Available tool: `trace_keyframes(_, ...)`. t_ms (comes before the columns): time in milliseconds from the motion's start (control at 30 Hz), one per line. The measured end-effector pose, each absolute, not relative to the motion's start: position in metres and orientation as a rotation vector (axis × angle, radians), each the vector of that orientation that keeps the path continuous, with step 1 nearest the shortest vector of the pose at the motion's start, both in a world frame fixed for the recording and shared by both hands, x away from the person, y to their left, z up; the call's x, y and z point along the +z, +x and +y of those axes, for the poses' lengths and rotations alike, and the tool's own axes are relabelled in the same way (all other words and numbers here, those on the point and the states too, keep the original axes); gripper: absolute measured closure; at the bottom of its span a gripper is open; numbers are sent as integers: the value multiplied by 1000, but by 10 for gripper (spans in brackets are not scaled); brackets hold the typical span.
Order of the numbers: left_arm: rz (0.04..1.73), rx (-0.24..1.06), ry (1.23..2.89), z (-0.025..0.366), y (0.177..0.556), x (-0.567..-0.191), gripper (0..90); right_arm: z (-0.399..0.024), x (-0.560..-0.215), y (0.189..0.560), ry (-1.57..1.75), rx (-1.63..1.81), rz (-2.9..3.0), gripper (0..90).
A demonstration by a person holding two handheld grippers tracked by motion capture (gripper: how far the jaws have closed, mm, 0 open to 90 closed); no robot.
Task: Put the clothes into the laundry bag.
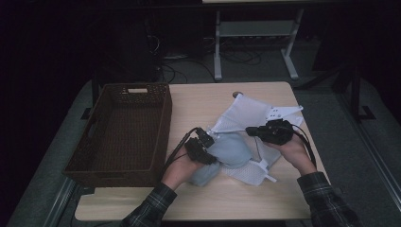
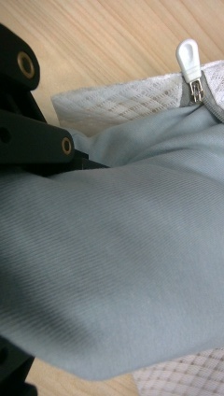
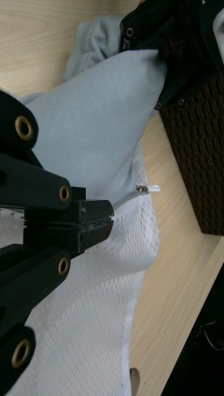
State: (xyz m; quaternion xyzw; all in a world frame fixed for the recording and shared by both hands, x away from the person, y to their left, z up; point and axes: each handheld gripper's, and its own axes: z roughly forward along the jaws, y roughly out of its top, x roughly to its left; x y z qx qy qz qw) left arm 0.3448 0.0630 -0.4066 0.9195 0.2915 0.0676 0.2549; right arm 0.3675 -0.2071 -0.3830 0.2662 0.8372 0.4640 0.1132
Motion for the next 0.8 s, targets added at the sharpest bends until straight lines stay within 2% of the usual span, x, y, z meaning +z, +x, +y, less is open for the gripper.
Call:
trace_keyframes(500, 757, 204, 2495, 45, 346, -393, 613, -199, -378, 367, 776, 1403, 2444, 889)
trace_keyframes(800, 799, 236, 2490, 33, 357, -393, 613, -196, -372, 366, 788, 1430, 2434, 889)
